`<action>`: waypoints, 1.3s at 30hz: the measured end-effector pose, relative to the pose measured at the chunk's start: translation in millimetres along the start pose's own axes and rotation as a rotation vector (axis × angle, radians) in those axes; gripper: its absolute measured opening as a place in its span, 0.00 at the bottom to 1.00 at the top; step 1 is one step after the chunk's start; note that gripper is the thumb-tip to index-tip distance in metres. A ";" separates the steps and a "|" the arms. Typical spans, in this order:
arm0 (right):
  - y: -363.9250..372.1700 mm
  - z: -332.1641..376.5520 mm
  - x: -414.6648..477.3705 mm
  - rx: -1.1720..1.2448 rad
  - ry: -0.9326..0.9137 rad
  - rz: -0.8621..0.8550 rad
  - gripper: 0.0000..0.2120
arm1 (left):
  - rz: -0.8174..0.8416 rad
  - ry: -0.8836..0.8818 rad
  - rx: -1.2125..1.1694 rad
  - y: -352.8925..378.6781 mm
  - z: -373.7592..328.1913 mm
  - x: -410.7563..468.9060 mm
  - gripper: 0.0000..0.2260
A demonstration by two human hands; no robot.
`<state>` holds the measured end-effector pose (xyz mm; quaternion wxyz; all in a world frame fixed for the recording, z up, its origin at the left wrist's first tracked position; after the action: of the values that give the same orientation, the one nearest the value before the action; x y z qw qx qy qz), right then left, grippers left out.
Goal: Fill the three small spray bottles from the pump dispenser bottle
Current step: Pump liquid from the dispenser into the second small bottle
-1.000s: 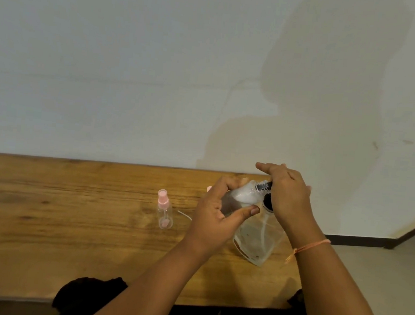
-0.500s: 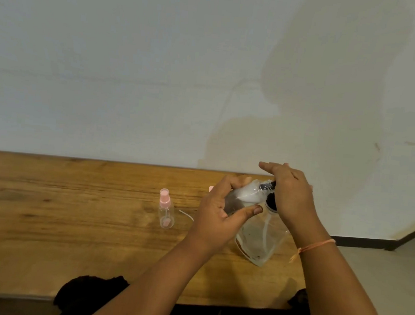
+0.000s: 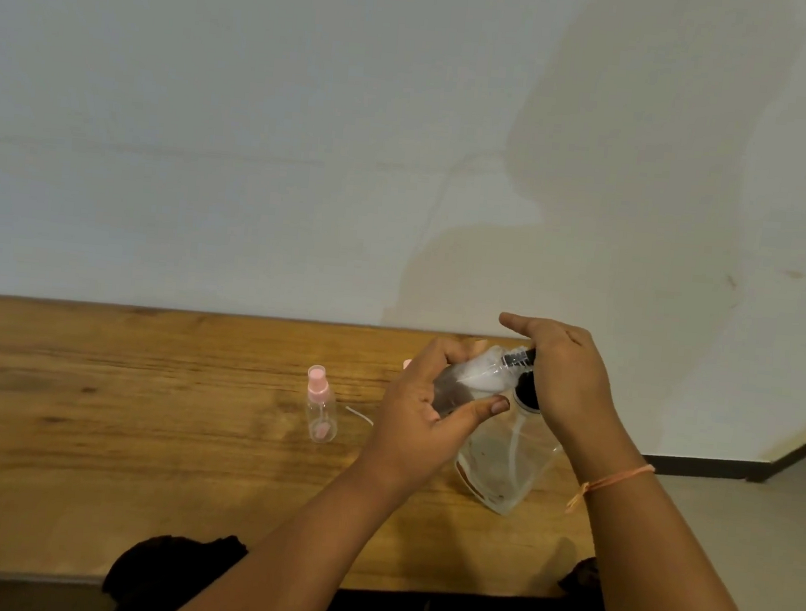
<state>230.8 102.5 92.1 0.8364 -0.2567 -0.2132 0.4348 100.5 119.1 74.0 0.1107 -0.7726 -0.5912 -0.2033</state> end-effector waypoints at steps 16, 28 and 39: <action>-6.5 1.5 3.4 0.035 0.010 -0.049 0.18 | 0.002 0.013 0.000 -0.2 -1.0 1.7 0.17; -1.4 -1.2 2.3 0.414 0.163 -0.077 0.17 | 0.025 -0.018 0.071 -0.9 1.7 -0.6 0.19; -1.4 -7.6 3.6 0.237 0.115 -0.077 0.19 | 0.058 -0.026 0.193 -1.2 9.0 0.3 0.17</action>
<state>237.9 103.0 87.5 0.8878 -0.1721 -0.1216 0.4091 101.1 123.4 66.0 0.1829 -0.7776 -0.5869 -0.1322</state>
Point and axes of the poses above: each hand's wrist, its own x-axis towards the middle knuckle, its own y-axis out of the palm, z = x × y, the point moved 10 cm from there along x, towards the middle knuckle, and after that the axes turned 8 degrees about -z, right-handed, at the moved point
